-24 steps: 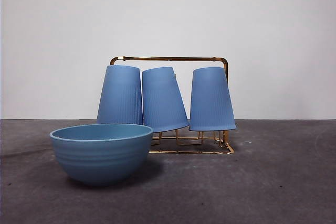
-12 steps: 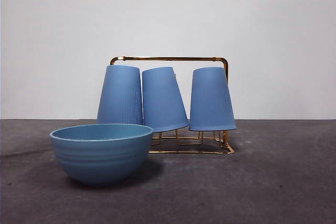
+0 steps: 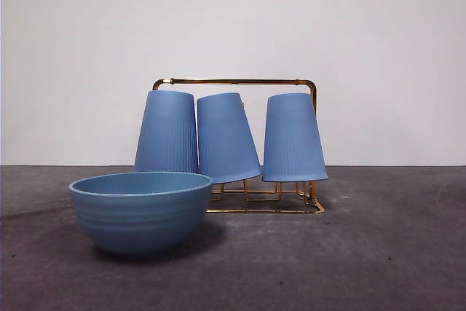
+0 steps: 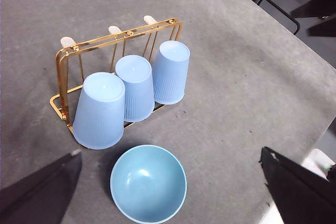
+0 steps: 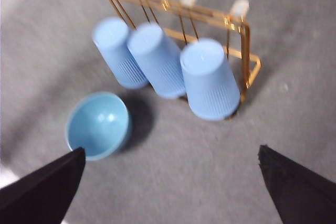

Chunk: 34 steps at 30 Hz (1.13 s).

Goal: Right arm lift cup from the cupboard, then place it on the right of the bowl

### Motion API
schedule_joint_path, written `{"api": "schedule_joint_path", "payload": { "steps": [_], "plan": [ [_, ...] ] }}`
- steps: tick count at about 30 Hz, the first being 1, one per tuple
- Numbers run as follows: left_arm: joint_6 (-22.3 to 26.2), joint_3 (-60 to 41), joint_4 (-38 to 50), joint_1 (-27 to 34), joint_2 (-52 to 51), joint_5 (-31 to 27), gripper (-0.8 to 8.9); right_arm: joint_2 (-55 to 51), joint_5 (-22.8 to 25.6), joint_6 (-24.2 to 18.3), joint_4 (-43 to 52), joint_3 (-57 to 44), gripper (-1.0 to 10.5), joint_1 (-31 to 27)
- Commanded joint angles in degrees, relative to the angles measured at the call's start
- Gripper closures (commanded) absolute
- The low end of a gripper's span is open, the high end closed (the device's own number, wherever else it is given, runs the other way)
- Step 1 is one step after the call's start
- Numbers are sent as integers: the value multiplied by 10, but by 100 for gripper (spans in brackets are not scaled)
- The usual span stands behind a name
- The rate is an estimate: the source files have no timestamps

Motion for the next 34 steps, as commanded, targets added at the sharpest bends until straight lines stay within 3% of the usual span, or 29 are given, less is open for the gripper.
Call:
{"api": "schedule_joint_path", "payload": {
  "steps": [1,9,14,20,26,34],
  "plan": [
    [0,10,3,-2,3,4,252,78,37,13,-48,68,415,30],
    [0,10,-9,-2,3,4,251,332,146,62,-207,323,415,103],
    [0,10,-9,-2,3,4,251,429,152,94,-225,422,415,127],
    [0,10,-10,-2,3,4,251,486,161,107,-226,435,416,123],
    [0,10,-10,-2,3,4,251,523,200,108,-226,434,416,123],
    [0,10,-10,-10,3,4,251,560,201,101,-226,434,469,123]
  ]
}}
